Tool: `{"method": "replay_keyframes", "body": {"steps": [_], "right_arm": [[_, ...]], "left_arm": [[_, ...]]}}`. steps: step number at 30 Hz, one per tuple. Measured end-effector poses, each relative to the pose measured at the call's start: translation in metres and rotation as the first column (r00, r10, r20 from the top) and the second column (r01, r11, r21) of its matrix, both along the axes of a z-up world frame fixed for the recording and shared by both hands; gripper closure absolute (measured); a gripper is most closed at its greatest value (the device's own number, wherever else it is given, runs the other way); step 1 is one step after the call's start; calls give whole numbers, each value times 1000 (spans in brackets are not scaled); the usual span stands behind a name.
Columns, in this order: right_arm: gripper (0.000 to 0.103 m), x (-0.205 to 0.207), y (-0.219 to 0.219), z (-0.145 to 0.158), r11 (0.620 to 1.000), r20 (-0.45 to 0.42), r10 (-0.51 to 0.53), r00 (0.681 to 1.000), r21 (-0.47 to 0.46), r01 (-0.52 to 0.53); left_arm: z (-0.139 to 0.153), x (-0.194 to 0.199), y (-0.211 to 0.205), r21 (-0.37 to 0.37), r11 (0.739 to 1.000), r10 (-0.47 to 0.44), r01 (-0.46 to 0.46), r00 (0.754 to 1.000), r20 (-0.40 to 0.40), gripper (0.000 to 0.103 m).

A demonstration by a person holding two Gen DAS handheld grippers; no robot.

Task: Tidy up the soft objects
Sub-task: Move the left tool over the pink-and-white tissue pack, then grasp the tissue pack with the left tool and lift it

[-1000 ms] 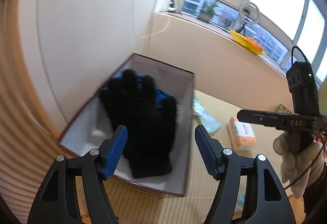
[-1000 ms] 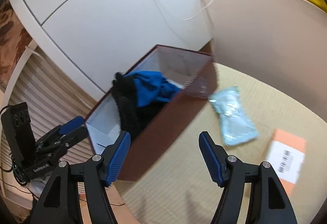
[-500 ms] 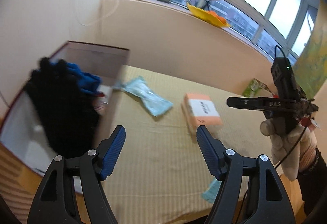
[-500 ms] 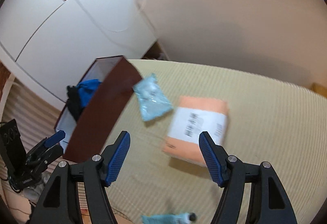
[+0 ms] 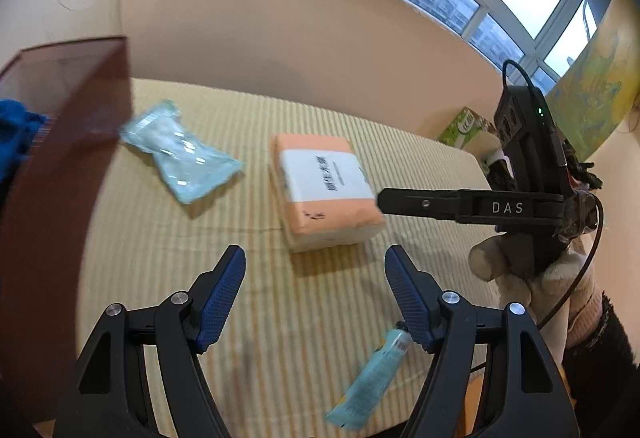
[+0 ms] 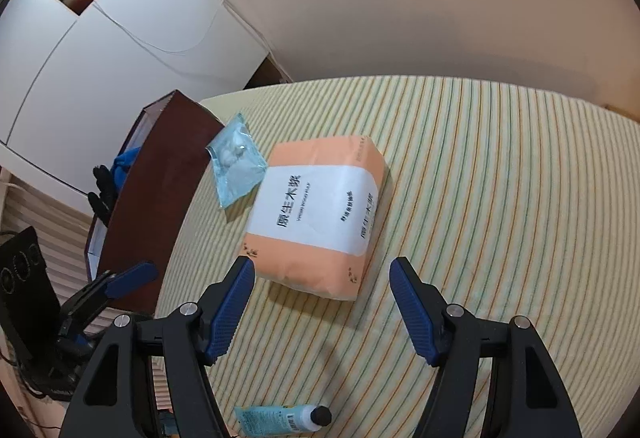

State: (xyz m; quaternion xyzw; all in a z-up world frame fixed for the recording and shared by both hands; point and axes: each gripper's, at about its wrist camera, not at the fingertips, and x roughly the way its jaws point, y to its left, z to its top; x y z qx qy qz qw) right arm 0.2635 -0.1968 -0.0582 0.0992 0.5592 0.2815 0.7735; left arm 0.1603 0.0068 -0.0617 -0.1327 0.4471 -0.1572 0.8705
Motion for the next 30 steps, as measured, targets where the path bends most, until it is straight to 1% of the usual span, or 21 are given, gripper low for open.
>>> {"method": "replay_keyframes", "body": {"steps": [6, 12, 17, 18, 19, 21, 23, 30], "right_arm": [[36, 9, 0, -13, 999, -45, -7, 999, 36, 8], [36, 18, 3, -21, 997, -82, 4, 997, 79, 2], [37, 23, 7, -24, 997, -90, 12, 996, 80, -4], [37, 24, 7, -24, 997, -93, 13, 996, 81, -5], [38, 24, 8, -25, 997, -95, 14, 995, 82, -7], [48, 26, 10, -27, 997, -101, 18, 995, 81, -10], [53, 26, 12, -28, 997, -108, 19, 994, 76, -11], [56, 23, 16, -26, 998, -74, 23, 997, 55, -19]], "left_arm": [[-13, 25, -14, 17, 1000, -21, 22, 999, -39, 31], [-22, 37, -23, 31, 999, -37, 39, 998, -49, 31], [-21, 37, -30, 44, 998, -50, 51, 998, -41, 34], [-22, 38, -30, 45, 997, -53, 55, 998, -40, 38], [-22, 38, -32, 47, 997, -60, 61, 997, -41, 44], [-23, 40, -36, 53, 996, -70, 72, 997, -44, 54], [-23, 40, -40, 70, 994, -76, 79, 996, -37, 55], [-16, 33, -58, 105, 991, -86, 86, 996, -10, 56]]}}
